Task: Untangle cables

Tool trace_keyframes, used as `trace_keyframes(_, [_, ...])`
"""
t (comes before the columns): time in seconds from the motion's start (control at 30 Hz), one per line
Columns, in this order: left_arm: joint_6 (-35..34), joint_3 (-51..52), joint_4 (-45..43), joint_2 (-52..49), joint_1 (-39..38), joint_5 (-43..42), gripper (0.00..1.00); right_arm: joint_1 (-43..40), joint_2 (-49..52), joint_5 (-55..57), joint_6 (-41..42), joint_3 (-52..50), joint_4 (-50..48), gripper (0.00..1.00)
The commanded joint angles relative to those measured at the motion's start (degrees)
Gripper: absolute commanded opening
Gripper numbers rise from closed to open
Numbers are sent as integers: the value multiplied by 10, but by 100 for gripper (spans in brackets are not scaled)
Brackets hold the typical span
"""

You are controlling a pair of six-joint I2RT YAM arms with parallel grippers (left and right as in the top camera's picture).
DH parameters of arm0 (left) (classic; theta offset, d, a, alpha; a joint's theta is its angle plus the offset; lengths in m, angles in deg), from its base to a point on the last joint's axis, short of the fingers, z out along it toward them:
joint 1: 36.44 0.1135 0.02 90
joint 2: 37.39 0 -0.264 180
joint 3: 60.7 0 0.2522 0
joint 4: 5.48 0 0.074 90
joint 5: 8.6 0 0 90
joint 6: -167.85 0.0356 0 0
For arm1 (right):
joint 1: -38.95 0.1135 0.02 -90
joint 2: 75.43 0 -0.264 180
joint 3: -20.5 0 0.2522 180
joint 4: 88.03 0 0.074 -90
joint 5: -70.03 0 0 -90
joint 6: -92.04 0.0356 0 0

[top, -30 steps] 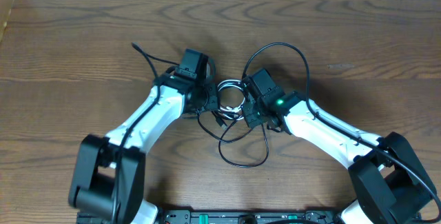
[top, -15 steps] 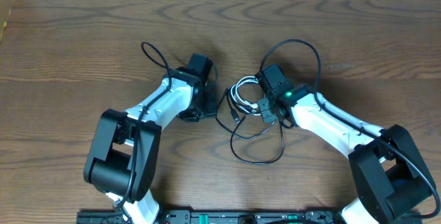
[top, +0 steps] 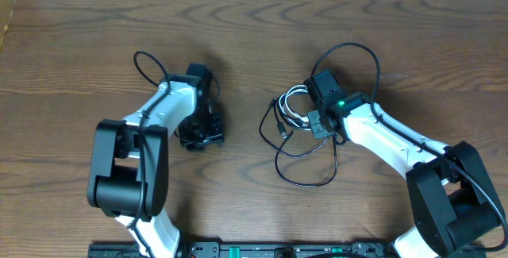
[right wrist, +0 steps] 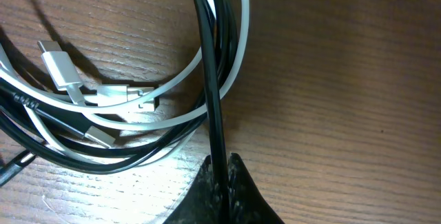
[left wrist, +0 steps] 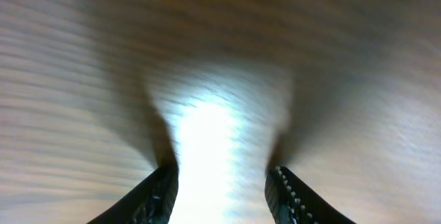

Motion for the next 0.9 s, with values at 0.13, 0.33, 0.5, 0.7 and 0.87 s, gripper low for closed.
trace_keyframes(0.13, [131, 9, -56, -28, -23, -312, 52, -17, 4, -59, -22, 7, -3, 1])
trace_keyframes(0.33, [119, 9, -93, -28, -64, -312, 55, -49, 4, -110, -25, 7, -3, 1])
trace_keyframes(0.5, [58, 9, -132, -28, -95, -273, 56, -67, 4, -131, -25, 3, -2, 1])
trace_keyframes(0.7, [-8, 10, -113, -28, -132, -83, 56, -76, 4, -120, -34, -3, -2, 3])
trace_keyframes(0.87, [-64, 12, -57, -28, -140, 53, 56, -76, 4, -120, -33, -4, -2, 27])
